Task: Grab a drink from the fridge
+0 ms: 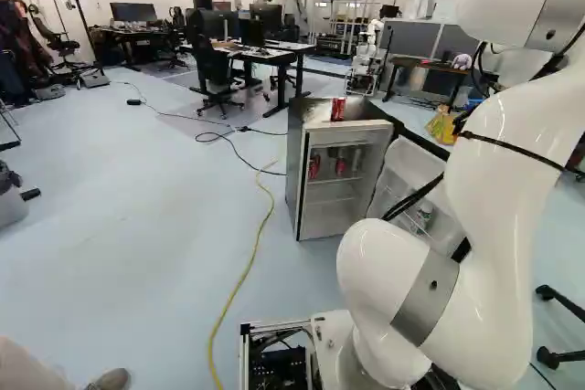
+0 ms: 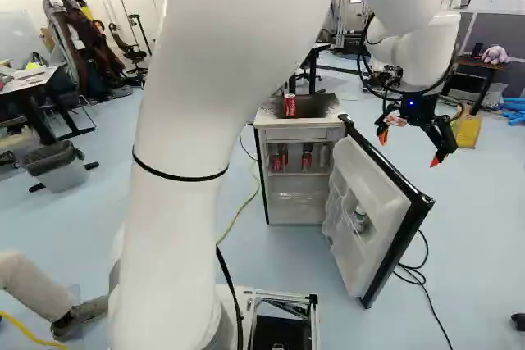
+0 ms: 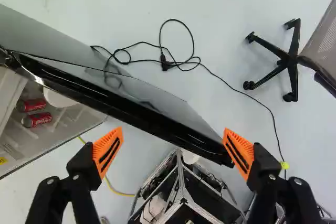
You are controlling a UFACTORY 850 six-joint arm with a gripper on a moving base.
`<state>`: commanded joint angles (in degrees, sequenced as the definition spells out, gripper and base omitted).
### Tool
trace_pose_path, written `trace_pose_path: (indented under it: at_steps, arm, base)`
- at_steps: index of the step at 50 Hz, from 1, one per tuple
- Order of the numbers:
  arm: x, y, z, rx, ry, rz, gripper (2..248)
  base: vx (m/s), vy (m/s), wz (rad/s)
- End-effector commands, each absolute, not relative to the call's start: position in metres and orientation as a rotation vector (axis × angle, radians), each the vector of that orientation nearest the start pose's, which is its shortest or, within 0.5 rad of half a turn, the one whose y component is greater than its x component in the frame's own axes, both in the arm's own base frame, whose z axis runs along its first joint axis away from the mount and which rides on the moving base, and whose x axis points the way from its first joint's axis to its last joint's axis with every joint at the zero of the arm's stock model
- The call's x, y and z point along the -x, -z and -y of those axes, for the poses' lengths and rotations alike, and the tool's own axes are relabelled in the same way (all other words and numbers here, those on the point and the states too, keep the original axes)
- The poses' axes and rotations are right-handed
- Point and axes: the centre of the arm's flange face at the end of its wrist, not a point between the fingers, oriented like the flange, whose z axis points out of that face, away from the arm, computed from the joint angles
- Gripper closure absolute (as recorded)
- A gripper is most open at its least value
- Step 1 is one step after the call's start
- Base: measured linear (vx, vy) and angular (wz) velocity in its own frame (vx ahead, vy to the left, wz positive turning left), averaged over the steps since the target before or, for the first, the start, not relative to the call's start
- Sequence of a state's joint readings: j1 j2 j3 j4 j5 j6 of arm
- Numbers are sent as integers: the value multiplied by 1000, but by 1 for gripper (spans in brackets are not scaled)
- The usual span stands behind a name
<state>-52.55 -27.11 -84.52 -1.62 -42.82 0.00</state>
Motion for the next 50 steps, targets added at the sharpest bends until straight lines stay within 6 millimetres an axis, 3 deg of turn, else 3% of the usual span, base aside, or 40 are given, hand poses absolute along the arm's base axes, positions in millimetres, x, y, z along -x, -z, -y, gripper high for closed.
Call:
trace_pose_path:
  at_steps: [17, 36, 50]
  arm:
    - [-398, -519, 533, 2915, 338, -1431, 3]
    - [-422, -517, 534, 2839, 315, -1431, 3]
    - [-436, -500, 551, 2759, 280, -1456, 3]
  base:
    - [0, 0, 0]
    - [0, 0, 0]
    - [0, 0, 0]
